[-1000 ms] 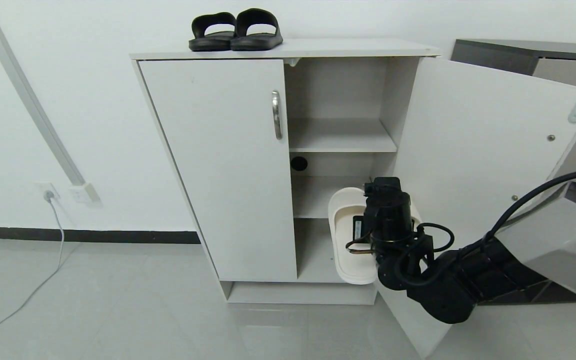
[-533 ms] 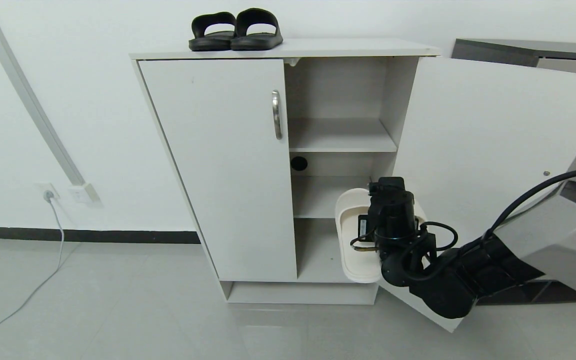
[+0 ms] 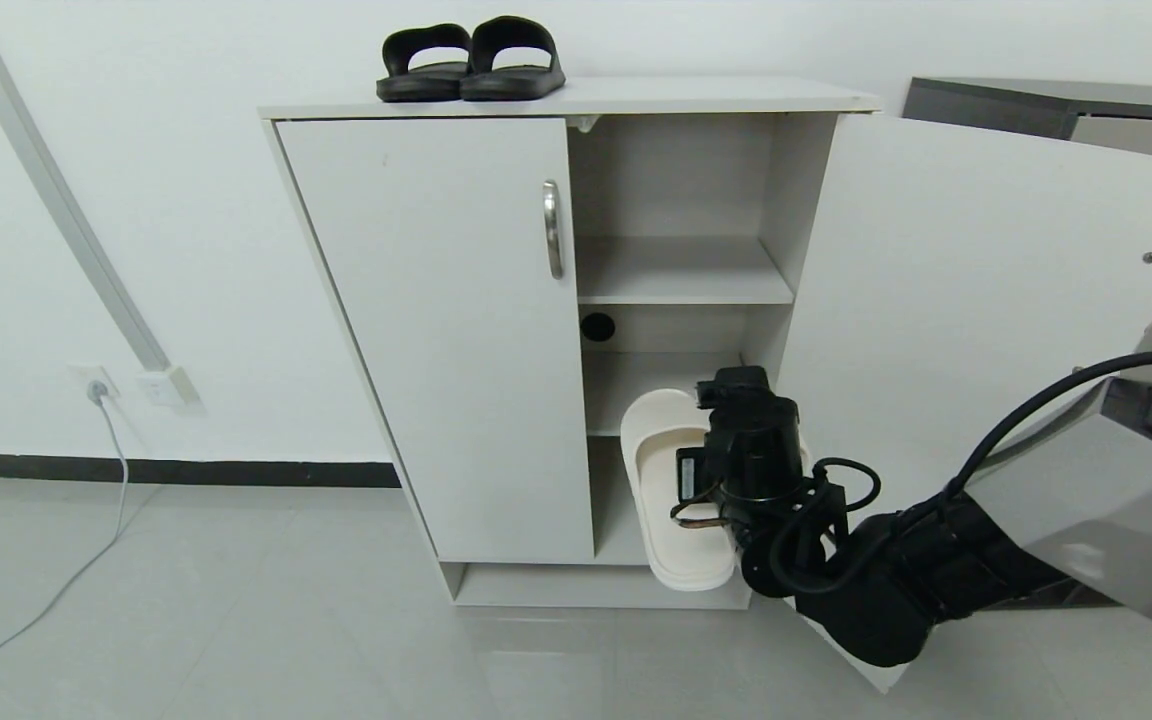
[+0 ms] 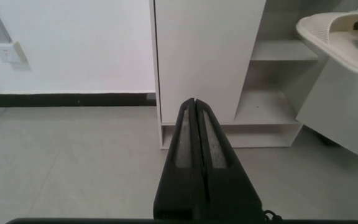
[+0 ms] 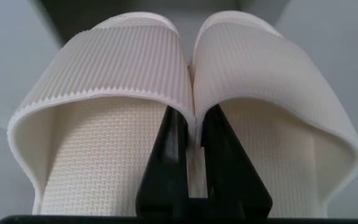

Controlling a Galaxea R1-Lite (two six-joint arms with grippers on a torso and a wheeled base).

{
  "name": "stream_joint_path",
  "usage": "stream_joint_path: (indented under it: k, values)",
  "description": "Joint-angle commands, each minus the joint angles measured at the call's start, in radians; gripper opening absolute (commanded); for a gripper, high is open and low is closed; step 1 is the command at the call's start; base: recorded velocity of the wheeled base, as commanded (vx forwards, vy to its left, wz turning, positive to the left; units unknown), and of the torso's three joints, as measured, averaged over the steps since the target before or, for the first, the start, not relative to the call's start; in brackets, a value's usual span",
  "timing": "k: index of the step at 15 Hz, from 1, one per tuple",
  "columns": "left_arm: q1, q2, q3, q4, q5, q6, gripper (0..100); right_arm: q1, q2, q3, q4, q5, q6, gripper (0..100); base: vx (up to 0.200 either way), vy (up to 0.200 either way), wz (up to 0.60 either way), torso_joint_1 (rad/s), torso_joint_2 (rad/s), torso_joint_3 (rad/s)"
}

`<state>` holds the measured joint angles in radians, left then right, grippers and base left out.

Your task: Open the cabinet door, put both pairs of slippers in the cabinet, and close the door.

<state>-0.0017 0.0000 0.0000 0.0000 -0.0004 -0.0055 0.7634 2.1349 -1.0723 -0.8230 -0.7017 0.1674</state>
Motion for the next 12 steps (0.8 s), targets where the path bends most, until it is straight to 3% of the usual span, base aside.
stream_joint_path:
  k: [1,12]
  values:
    - [0.000,0.002,0.000,0.000,0.000,-0.001,0,0.022,0.036,-0.038,0.002,0.001,0.000,0,0.000,0.000,0.00,0.000,0.00,0.000]
    - [0.000,0.002,0.000,0.000,0.000,-0.001,0,0.048,0.071,-0.044,-0.002,-0.001,0.007,0,0.000,0.000,0.00,0.000,0.00,-0.010]
